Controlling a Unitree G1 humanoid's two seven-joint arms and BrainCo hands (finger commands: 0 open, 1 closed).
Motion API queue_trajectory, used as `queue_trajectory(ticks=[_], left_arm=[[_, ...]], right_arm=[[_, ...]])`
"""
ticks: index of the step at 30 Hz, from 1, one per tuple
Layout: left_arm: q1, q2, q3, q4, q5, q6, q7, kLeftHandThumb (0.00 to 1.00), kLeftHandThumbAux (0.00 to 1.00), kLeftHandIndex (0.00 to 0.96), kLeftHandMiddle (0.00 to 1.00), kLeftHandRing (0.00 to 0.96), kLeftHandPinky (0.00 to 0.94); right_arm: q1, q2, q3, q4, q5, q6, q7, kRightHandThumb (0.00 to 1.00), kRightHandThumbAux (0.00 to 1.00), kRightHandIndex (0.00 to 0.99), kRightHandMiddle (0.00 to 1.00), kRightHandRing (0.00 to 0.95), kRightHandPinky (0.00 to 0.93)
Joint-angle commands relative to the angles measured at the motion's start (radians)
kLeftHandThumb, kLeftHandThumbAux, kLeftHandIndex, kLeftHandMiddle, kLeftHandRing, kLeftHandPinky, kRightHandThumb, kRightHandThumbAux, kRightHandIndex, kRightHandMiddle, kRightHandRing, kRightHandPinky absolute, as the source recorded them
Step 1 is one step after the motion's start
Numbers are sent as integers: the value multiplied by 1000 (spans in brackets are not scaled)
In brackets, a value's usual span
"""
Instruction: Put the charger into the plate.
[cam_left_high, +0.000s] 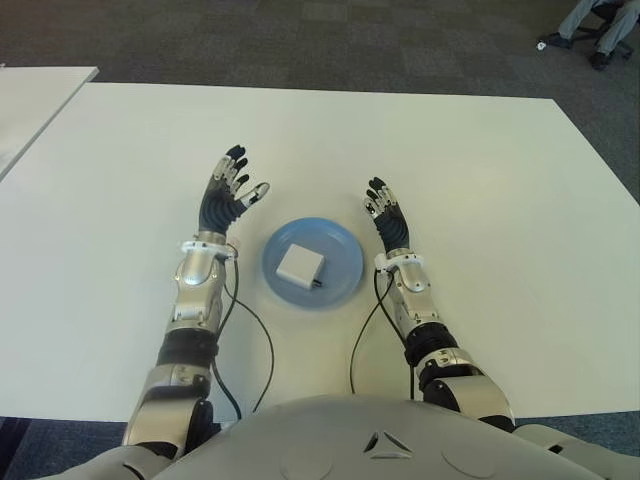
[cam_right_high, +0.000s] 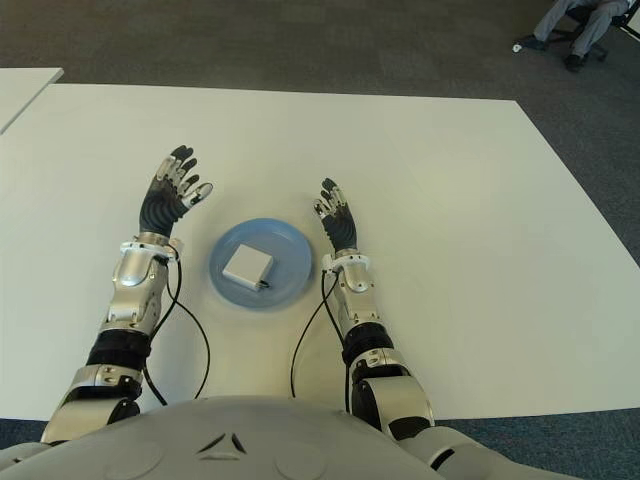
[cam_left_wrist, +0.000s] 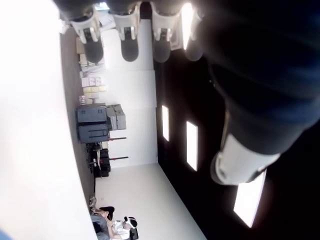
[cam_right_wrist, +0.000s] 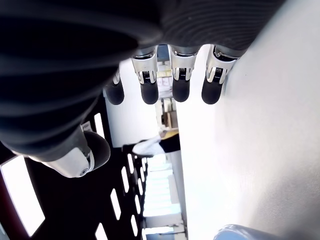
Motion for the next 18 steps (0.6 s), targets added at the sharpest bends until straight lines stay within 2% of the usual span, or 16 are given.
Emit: queue_trajectory(ticks=[1, 8, 18], left_arm=[[80, -23, -3, 9, 29, -37, 24, 1, 742, 2, 8, 2, 3], [109, -39, -5, 82, 50, -67, 35, 17, 742, 0, 0, 0, 0], [144, -31, -14, 112, 65, -24, 25, 10, 698, 0, 0, 0, 0]], right_arm=[[36, 54, -2, 26, 6, 35, -14, 0, 549, 13, 62, 47, 60], [32, 49, -2, 34, 5, 29, -12, 0, 550, 13, 72, 56, 66], [34, 47, -2, 31, 5, 29, -14, 0, 564, 10, 66, 55, 63]])
